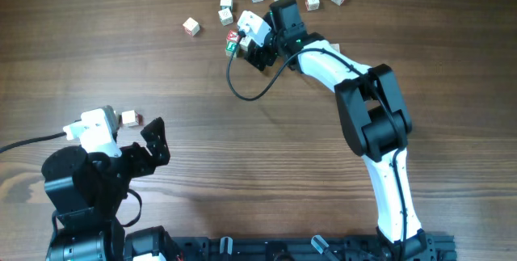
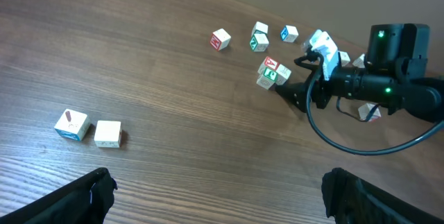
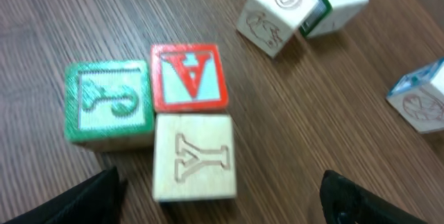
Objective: Form a horizontal line
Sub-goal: 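Reach the right gripper into the cluster and grasp the Y block, then carry the Y block left toward the two placed blocks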
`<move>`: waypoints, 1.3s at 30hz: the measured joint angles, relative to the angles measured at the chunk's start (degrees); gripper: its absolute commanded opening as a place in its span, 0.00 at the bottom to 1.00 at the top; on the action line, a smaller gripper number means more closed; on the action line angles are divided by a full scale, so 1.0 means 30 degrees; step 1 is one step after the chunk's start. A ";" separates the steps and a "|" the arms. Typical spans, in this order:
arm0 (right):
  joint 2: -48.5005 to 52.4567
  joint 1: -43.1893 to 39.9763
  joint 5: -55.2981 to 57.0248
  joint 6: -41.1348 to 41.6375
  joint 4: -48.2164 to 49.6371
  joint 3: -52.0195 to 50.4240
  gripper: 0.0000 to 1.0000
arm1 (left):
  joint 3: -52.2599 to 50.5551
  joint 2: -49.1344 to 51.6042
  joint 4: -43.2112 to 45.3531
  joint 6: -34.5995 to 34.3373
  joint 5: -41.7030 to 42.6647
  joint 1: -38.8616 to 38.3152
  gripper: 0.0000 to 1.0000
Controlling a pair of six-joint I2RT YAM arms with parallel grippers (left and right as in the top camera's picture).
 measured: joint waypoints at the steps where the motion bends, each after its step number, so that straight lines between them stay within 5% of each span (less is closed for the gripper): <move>1: 0.0044 0.0044 -0.0036 0.0007 0.0117 0.0000 0.84 | 0.0000 0.0000 0.0000 0.0000 0.0000 0.0000 1.00; 14: 0.0175 0.0168 -0.0066 -0.0036 0.0160 0.0007 0.30 | 0.0000 0.0000 0.0000 0.0000 0.0000 0.0000 1.00; 28: -0.0714 0.0168 -0.0095 0.4160 -0.0459 0.0036 0.17 | 0.0000 0.0000 0.0000 0.0000 0.0000 0.0000 1.00; 39: -0.5260 0.0277 -0.5734 1.2524 -0.5457 0.0160 0.13 | 0.0000 0.0000 0.0000 0.0000 0.0000 0.0000 1.00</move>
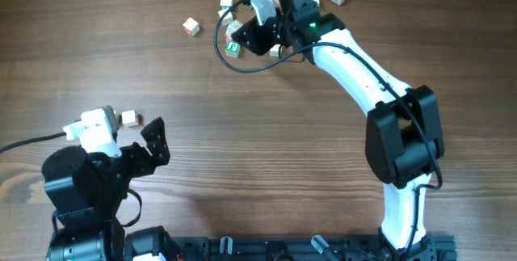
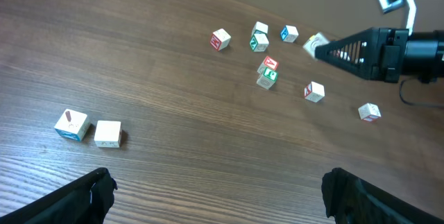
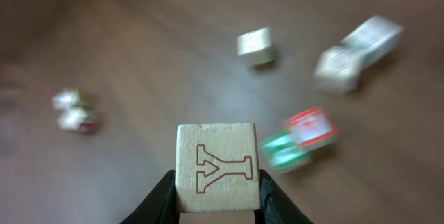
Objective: Form a horizontal line
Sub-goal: 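Carry the Y block left toward the two placed blocks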
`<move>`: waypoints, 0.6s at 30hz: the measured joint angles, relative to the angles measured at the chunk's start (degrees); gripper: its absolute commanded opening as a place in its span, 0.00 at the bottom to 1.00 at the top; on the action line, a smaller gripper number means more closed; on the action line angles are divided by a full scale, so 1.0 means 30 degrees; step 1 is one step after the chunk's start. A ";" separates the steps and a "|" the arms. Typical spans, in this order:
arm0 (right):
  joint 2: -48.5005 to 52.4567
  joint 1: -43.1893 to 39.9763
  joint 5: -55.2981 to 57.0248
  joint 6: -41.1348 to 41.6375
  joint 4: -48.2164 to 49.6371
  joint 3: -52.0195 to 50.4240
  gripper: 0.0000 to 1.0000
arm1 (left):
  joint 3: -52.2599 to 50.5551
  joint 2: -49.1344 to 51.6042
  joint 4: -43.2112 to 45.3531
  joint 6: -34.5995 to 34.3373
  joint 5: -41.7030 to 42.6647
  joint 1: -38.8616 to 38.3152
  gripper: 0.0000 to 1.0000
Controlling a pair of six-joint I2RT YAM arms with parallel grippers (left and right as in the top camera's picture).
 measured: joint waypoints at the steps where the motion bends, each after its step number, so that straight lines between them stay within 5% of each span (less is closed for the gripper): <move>1: 0.0022 0.0248 -0.0845 0.1137 -0.0036 -0.0240 0.11 | 0.0000 0.0000 0.0000 0.0000 -0.0007 0.0000 1.00; 11: 0.0029 0.3585 -0.0729 0.6608 0.0984 -0.1326 0.06 | 0.0000 0.0000 0.0000 0.0000 0.0000 0.0000 1.00; 18: 0.0029 0.6601 0.1778 0.7876 0.1195 -0.1326 0.04 | 0.0000 0.0000 0.0000 0.0000 0.0000 0.0000 1.00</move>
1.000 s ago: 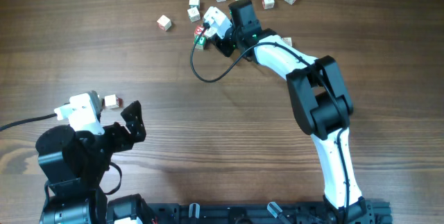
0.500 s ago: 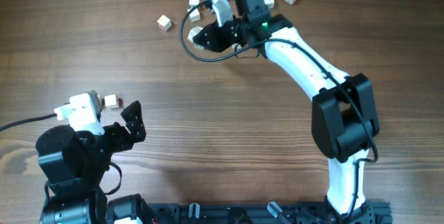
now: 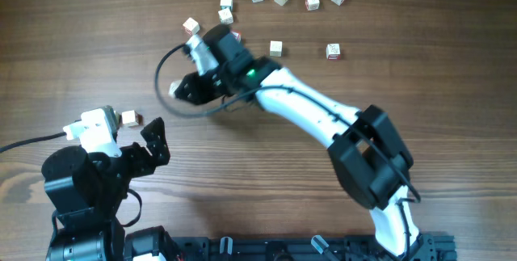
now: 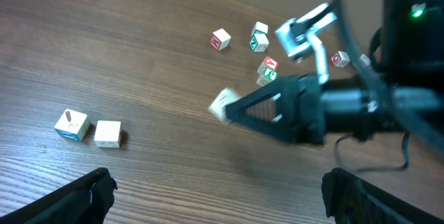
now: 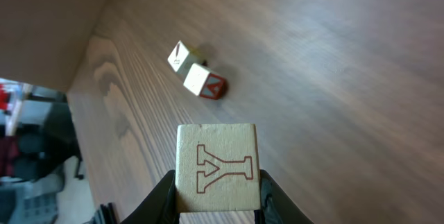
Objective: Form a horizontal line
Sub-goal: 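Carry the Y block left toward the two placed blocks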
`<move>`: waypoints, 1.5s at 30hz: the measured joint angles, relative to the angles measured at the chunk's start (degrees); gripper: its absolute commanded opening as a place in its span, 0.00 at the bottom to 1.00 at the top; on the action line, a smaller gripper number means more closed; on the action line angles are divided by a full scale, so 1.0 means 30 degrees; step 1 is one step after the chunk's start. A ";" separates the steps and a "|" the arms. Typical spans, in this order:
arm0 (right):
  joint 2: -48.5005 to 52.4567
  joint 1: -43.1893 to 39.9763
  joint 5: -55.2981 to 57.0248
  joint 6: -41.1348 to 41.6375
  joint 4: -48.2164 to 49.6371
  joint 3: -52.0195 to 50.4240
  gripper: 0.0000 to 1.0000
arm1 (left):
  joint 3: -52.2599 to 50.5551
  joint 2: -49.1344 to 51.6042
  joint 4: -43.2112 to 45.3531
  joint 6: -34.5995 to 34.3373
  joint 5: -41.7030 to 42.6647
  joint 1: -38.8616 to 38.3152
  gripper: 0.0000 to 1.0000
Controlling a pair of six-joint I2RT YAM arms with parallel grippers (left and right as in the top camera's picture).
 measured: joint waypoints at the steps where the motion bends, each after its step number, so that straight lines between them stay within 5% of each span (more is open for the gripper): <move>1: 0.0000 0.0393 0.0459 0.0299 0.0051 0.0000 0.04 | 0.0000 0.0000 0.0000 0.0000 -0.0007 0.0000 1.00; 13: 0.0000 0.0729 0.2295 0.3359 -0.0044 0.0000 0.05 | 0.0772 0.0590 0.1151 0.0743 -0.1836 0.0007 1.00; 22: 0.0000 0.0918 0.3497 0.5042 0.0138 -0.0036 0.05 | 0.9311 0.7424 -0.3810 0.1173 -0.4561 0.2987 1.00; 31: 0.0474 0.1960 0.4437 0.6091 0.2688 -0.0087 0.05 | 1.6640 1.3886 -0.6666 0.1290 -0.3177 0.8014 1.00; 45: 0.1967 0.4568 1.1810 0.6237 0.4401 -0.0138 0.05 | 1.6954 1.5628 -0.7949 0.0758 -0.1661 0.8896 1.00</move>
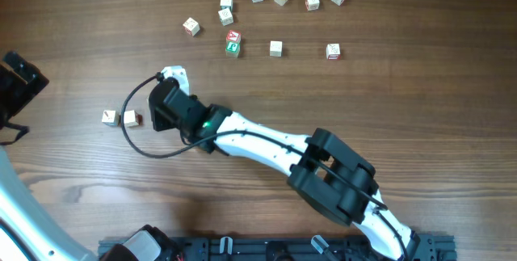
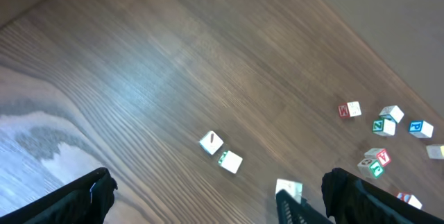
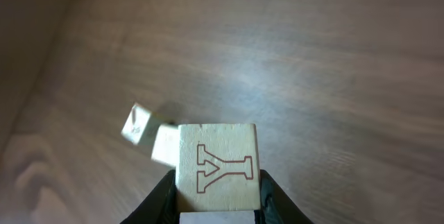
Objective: Form a horizontal line
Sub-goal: 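Carry the Y block left toward the two placed blocks, then lower the Y block beside the I block in the row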
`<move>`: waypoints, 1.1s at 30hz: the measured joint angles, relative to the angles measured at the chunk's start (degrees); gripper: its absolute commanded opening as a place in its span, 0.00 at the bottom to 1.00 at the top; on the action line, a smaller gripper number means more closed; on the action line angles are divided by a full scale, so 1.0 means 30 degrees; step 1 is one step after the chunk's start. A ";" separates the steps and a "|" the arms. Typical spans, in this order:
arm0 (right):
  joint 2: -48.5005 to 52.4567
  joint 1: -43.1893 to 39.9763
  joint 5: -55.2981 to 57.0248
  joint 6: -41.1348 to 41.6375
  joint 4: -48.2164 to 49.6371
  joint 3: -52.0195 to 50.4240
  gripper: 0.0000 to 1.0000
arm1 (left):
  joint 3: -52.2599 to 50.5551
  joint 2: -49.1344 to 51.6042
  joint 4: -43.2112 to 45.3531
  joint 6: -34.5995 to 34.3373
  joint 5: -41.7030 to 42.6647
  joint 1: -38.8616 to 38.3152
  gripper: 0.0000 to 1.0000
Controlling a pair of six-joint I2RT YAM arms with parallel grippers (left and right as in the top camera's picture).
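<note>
My right gripper (image 1: 157, 115) is shut on a pale wooden Y block (image 3: 218, 167), whose letter face fills the right wrist view between the fingers. It hovers just right of a pair of blocks on the left of the table: a white block (image 1: 109, 117) and a red-sided one (image 1: 129, 119) touching it. The pair also shows ahead of the Y block as the white block (image 3: 137, 123) and its neighbour (image 3: 166, 144). From high up, the left wrist sees the pair (image 2: 220, 152) and the held Y block (image 2: 288, 188). My left gripper (image 2: 215, 200) is open and empty at the far left edge.
Several loose letter blocks lie scattered at the back, among them a red block (image 1: 233, 36) on a green one (image 1: 233, 48), a yellow block and two white ones (image 1: 276, 48) (image 1: 332, 51). The right arm's cable (image 1: 133, 136) loops beside the pair.
The right gripper with the Y block has moved left and toward the front, now close beside the pair. The left arm has swung from the front left out to the far left edge.
The right gripper was open over the Y block beside the red and green blocks at the back. Then it held the Y block lifted clear, then held it over the left middle, and now it is next to the pair.
</note>
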 measured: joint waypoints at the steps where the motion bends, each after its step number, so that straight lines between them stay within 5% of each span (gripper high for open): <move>1: 0.0000 0.0131 0.0612 0.0000 0.0022 0.0000 0.05 | 0.0000 0.0000 -0.0189 -0.0066 0.0007 0.0000 1.00; 24: 0.0423 0.0597 0.2754 0.0780 0.1545 0.0189 0.05 | 0.0000 0.0000 -0.1588 -0.0408 0.1639 0.0000 1.00; 33: 0.2040 0.0867 0.2747 0.4765 0.1005 0.0372 0.05 | 0.0000 0.0000 -0.1639 -0.0408 0.1647 0.0000 1.00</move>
